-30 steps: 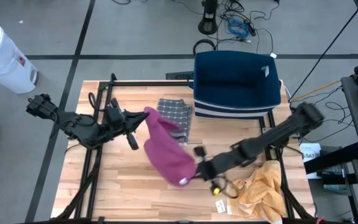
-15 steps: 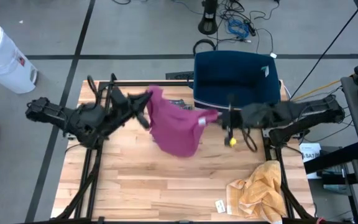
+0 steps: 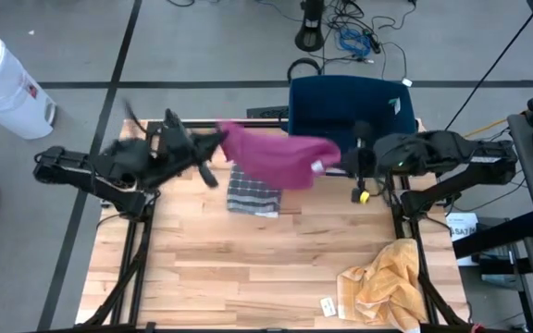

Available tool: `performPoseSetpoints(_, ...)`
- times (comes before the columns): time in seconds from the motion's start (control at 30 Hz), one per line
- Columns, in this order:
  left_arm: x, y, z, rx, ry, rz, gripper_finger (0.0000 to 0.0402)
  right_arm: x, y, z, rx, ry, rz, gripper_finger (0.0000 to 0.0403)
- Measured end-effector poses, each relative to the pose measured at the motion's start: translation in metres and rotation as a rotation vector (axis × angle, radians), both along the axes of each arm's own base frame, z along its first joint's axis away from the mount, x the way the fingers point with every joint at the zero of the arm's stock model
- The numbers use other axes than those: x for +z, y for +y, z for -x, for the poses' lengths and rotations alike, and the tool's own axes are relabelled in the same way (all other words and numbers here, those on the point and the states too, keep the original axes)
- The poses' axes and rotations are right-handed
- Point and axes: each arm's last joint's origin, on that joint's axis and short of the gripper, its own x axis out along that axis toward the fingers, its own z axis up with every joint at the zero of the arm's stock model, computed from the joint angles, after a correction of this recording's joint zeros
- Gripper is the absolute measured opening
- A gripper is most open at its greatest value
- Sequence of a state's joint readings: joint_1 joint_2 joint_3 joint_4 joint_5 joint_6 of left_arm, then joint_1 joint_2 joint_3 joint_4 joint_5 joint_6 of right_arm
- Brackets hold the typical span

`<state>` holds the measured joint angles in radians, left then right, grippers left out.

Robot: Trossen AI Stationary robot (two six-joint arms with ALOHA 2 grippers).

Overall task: Fold towel
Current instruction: Fold the pink towel

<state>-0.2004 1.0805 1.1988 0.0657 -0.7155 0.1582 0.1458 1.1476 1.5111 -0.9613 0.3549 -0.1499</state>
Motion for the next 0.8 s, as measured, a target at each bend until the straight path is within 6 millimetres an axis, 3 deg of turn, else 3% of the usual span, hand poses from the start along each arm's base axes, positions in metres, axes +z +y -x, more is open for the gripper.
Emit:
performPoseSetpoints(0.13, -0.035, -0.018, -0.004, -0.081, 0.243, 0.127, 0.0, -0.028, 0.013, 0.001, 0.104, 0.147, -0.139, 0.0)
performPoseSetpoints(0.3, -0.077, -0.041, -0.01, 0.002, 0.468, 0.226, 0.0, -0.07, 0.037, -0.007, 0.249, 0.26, -0.29, 0.0)
performPoseSetpoints(0.6, -0.109, -0.091, -0.01, -0.002, 0.525, 0.269, 0.0, -0.154, 0.077, -0.02, 0.372, 0.296, -0.4, 0.0)
performPoseSetpoints(0.8, -0.145, -0.109, -0.009, 0.083, 0.665, 0.299, 0.0, -0.197, 0.09, -0.024, 0.362, 0.381, -0.405, 0.0)
